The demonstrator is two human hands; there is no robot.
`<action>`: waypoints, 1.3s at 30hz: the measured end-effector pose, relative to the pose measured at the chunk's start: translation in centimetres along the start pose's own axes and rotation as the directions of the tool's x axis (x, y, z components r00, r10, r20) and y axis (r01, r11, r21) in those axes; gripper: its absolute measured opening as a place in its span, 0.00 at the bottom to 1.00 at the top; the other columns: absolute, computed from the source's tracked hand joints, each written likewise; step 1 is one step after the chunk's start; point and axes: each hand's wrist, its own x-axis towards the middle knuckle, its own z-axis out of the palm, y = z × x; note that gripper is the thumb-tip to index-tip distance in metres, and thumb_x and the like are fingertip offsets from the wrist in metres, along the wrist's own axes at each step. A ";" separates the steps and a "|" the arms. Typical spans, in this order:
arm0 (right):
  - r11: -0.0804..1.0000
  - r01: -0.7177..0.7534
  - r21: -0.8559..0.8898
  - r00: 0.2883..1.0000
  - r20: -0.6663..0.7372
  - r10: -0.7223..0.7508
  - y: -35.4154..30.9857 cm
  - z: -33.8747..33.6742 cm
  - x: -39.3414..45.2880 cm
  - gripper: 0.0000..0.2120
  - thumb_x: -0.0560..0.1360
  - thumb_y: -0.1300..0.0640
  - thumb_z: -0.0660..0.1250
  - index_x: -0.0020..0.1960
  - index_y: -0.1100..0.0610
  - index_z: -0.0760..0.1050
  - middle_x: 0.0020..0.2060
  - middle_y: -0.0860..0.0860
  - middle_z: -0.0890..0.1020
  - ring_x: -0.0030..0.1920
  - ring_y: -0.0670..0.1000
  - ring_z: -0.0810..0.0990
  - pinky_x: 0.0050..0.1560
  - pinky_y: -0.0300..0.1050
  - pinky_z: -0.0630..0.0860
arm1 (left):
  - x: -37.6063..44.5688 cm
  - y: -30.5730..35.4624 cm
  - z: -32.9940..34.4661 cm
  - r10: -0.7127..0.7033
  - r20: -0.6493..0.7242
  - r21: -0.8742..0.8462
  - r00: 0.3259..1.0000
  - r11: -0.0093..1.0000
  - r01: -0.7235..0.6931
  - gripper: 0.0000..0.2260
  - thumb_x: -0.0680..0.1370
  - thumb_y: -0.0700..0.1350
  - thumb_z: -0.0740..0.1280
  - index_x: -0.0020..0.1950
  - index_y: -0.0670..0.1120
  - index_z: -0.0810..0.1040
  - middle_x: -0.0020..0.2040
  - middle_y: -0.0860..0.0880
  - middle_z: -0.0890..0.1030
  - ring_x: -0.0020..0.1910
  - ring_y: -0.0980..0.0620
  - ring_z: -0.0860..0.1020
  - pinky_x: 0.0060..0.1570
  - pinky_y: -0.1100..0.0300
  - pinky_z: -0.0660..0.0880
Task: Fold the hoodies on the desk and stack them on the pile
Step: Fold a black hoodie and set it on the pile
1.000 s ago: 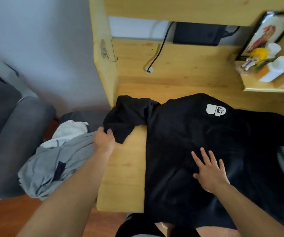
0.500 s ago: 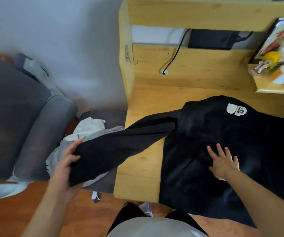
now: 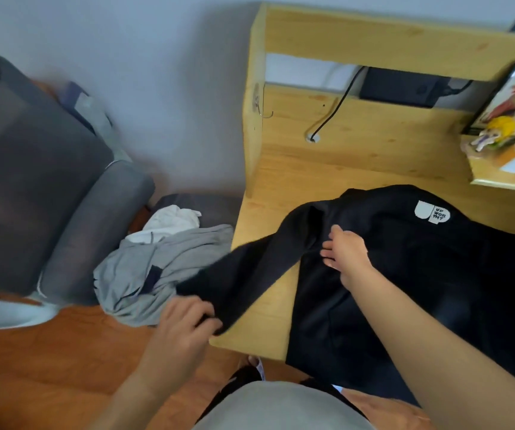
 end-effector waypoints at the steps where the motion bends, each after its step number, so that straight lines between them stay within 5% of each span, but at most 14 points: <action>1: 0.994 -0.073 0.086 0.997 0.026 0.071 0.2 0.6 0.0 0.11 0.83 0.49 0.60 0.58 0.56 0.73 0.49 0.51 0.81 0.49 0.50 0.81 0.50 0.46 0.80 | -1.9 0.1 2.0 -0.010 0.179 0.007 0.984 1.000 0.009 0.15 0.70 0.37 0.64 0.51 0.48 0.85 0.52 0.48 0.80 0.55 0.43 0.78 0.58 0.51 0.69; 3: 0.984 -0.165 0.071 0.986 0.029 0.163 1.6 1.2 0.2 0.11 0.82 0.50 0.61 0.61 0.55 0.71 0.53 0.52 0.80 0.54 0.53 0.81 0.55 0.51 0.81 | -5.4 0.0 5.9 -0.135 0.439 -0.014 0.888 0.988 0.156 0.19 0.68 0.40 0.67 0.56 0.53 0.85 0.57 0.51 0.79 0.57 0.45 0.79 0.59 0.52 0.74; 5: 0.980 -0.109 -0.166 0.992 -0.075 0.098 2.8 1.5 0.6 0.16 0.80 0.52 0.63 0.66 0.56 0.70 0.55 0.53 0.78 0.53 0.56 0.81 0.52 0.53 0.81 | -6.5 0.4 7.6 -0.378 0.424 -0.114 0.823 0.879 0.463 0.14 0.73 0.43 0.68 0.57 0.53 0.83 0.57 0.54 0.76 0.55 0.50 0.79 0.55 0.53 0.77; 7: 0.852 0.129 -0.508 0.973 -0.102 -0.209 2.9 2.0 1.1 0.21 0.79 0.55 0.64 0.70 0.55 0.67 0.63 0.54 0.71 0.56 0.57 0.77 0.50 0.50 0.77 | -5.1 1.1 7.3 -0.701 0.366 -0.258 0.612 0.555 0.791 0.09 0.79 0.44 0.69 0.60 0.48 0.78 0.55 0.53 0.73 0.55 0.50 0.77 0.55 0.53 0.75; 10: 0.303 0.376 -0.876 0.793 0.135 -0.595 1.3 3.2 3.8 0.35 0.77 0.54 0.68 0.78 0.54 0.55 0.74 0.57 0.60 0.71 0.61 0.64 0.67 0.54 0.70 | -2.4 0.0 8.3 -0.808 0.580 -0.388 0.105 -0.160 0.908 0.16 0.81 0.50 0.70 0.62 0.44 0.70 0.58 0.47 0.75 0.58 0.45 0.77 0.57 0.50 0.74; 12: 0.065 0.313 -0.947 0.798 0.225 -0.559 0.1 3.1 6.0 0.35 0.76 0.53 0.69 0.78 0.55 0.56 0.72 0.59 0.65 0.69 0.62 0.65 0.69 0.56 0.69 | -1.6 -0.9 9.6 -0.662 0.748 -0.352 -0.045 -0.453 0.819 0.21 0.80 0.53 0.71 0.62 0.38 0.74 0.59 0.44 0.80 0.57 0.43 0.80 0.60 0.46 0.78; 14: 0.028 0.290 -0.957 0.789 0.222 -0.572 0.1 1.4 7.0 0.23 0.75 0.58 0.70 0.68 0.58 0.68 0.62 0.59 0.74 0.61 0.62 0.72 0.61 0.58 0.73 | -1.4 -1.2 10.7 -0.596 0.797 -0.337 -0.095 -0.570 0.749 0.19 0.79 0.51 0.73 0.60 0.38 0.79 0.56 0.41 0.83 0.54 0.42 0.82 0.58 0.45 0.80; 17: -0.080 0.278 -0.957 0.695 0.258 -0.671 3.3 -3.3 6.4 0.18 0.70 0.64 0.73 0.58 0.59 0.73 0.52 0.58 0.76 0.53 0.61 0.75 0.52 0.57 0.76 | -2.0 -1.4 12.1 -0.568 0.815 -0.364 -0.117 -0.657 0.660 0.23 0.73 0.49 0.79 0.62 0.40 0.78 0.56 0.43 0.84 0.55 0.41 0.83 0.60 0.44 0.80; 20: -0.238 0.218 -0.946 0.855 0.303 -0.421 7.7 -8.3 6.3 0.28 0.75 0.60 0.69 0.73 0.51 0.64 0.62 0.56 0.70 0.62 0.59 0.70 0.60 0.53 0.75 | -2.4 -1.6 13.1 -0.628 0.769 -0.396 -0.121 -0.617 0.680 0.22 0.71 0.47 0.79 0.61 0.40 0.79 0.57 0.41 0.84 0.54 0.39 0.82 0.61 0.41 0.78; 23: -0.030 0.211 -0.977 0.907 0.207 -0.368 8.6 -9.1 6.5 0.25 0.77 0.59 0.66 0.73 0.49 0.69 0.67 0.56 0.66 0.64 0.60 0.67 0.60 0.53 0.75 | -1.0 -0.4 10.7 -0.715 0.694 -0.489 -0.086 -0.555 0.673 0.10 0.76 0.44 0.74 0.53 0.41 0.80 0.53 0.42 0.85 0.52 0.41 0.82 0.60 0.43 0.78; 27: 0.107 0.390 -0.915 0.761 0.255 -0.596 6.5 -6.1 6.3 0.11 0.76 0.62 0.67 0.57 0.59 0.83 0.64 0.54 0.71 0.61 0.58 0.70 0.58 0.53 0.76 | 0.3 0.4 6.9 -0.779 0.621 -0.642 0.087 -0.443 0.626 0.07 0.70 0.40 0.71 0.43 0.43 0.74 0.40 0.44 0.77 0.42 0.45 0.75 0.45 0.50 0.69; 30: 0.258 0.492 -0.832 0.785 0.297 -0.543 3.4 -3.7 7.4 0.21 0.79 0.64 0.61 0.72 0.57 0.72 0.72 0.51 0.65 0.58 0.59 0.77 0.56 0.53 0.78 | 0.6 0.8 5.1 -0.754 0.636 -0.667 0.163 -0.431 0.608 0.06 0.68 0.37 0.67 0.43 0.42 0.75 0.42 0.46 0.77 0.42 0.45 0.75 0.45 0.51 0.67; 32: 0.281 0.419 -0.863 0.865 0.285 -0.413 1.0 -2.7 9.2 0.31 0.79 0.63 0.59 0.81 0.50 0.57 0.79 0.47 0.56 0.63 0.63 0.75 0.60 0.55 0.77 | 0.1 1.3 4.7 -0.680 0.691 -0.675 0.243 -0.488 0.554 0.18 0.65 0.37 0.65 0.53 0.32 0.76 0.46 0.41 0.79 0.46 0.41 0.76 0.44 0.49 0.69; 39: -0.069 0.391 -0.918 0.919 0.393 -0.026 -3.0 -2.6 15.7 0.39 0.79 0.67 0.60 0.83 0.47 0.47 0.82 0.53 0.50 0.74 0.63 0.67 0.63 0.54 0.77 | -1.2 0.1 2.1 -0.825 0.543 -0.840 0.157 -0.533 0.102 0.09 0.64 0.32 0.56 0.35 0.45 0.70 0.41 0.45 0.81 0.42 0.41 0.81 0.44 0.45 0.78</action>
